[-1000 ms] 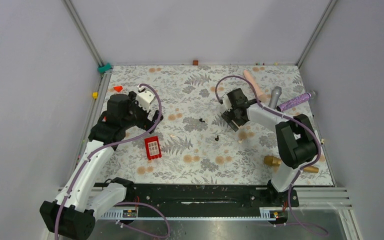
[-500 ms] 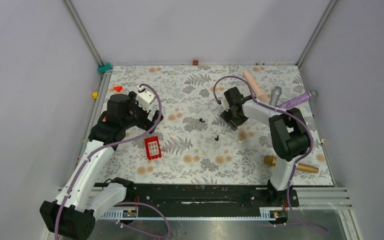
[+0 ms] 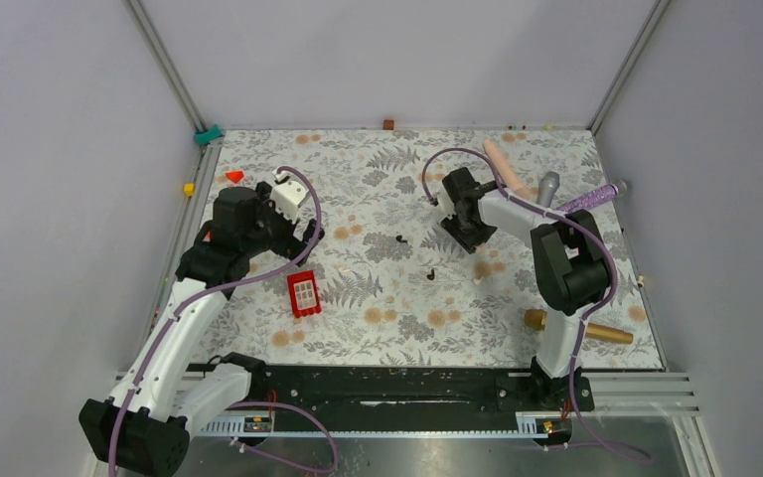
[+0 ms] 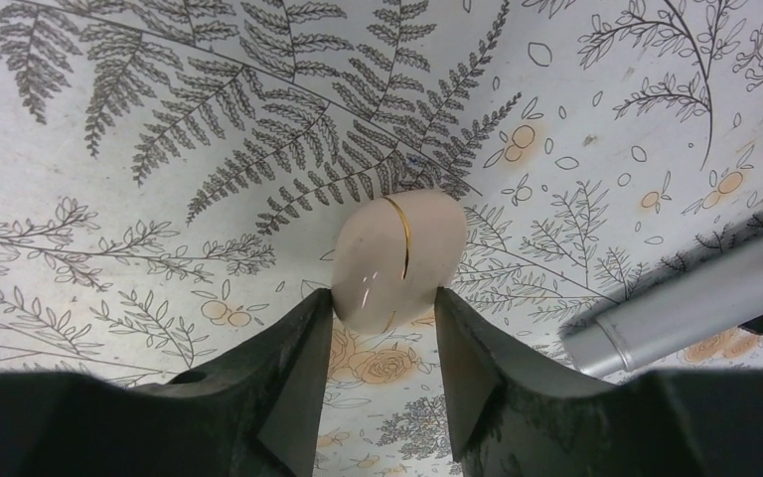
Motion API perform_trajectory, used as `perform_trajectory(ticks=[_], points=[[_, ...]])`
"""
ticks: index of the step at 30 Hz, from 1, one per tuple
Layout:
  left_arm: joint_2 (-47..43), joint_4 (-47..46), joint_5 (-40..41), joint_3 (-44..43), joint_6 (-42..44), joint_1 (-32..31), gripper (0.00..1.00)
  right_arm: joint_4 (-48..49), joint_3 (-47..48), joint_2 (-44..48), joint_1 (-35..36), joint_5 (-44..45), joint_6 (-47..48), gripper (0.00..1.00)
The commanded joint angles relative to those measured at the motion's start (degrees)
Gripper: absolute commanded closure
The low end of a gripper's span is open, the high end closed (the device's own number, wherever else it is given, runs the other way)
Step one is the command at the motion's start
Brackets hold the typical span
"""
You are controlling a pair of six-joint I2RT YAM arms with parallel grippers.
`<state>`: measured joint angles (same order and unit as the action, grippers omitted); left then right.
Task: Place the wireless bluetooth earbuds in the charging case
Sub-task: Pick up the charging case from the center of the board.
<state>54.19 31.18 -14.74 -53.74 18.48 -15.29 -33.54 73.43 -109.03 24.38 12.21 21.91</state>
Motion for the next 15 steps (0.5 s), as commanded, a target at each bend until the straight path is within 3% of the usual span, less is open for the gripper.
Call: perform_trajectory(ticks=[1,15], points=[[-0.7,-2.5,-1.5,0.4,0.1,-0.2,0.01,-4.4,1.9,-0.8,0.5,-4.6,1.1,0.57],[-0.4,-2.3,-1.5,0.2,0.1,-0.2,0.01,-15.7,9.1,-2.8,1.3,-23.6,0.0,0.56]])
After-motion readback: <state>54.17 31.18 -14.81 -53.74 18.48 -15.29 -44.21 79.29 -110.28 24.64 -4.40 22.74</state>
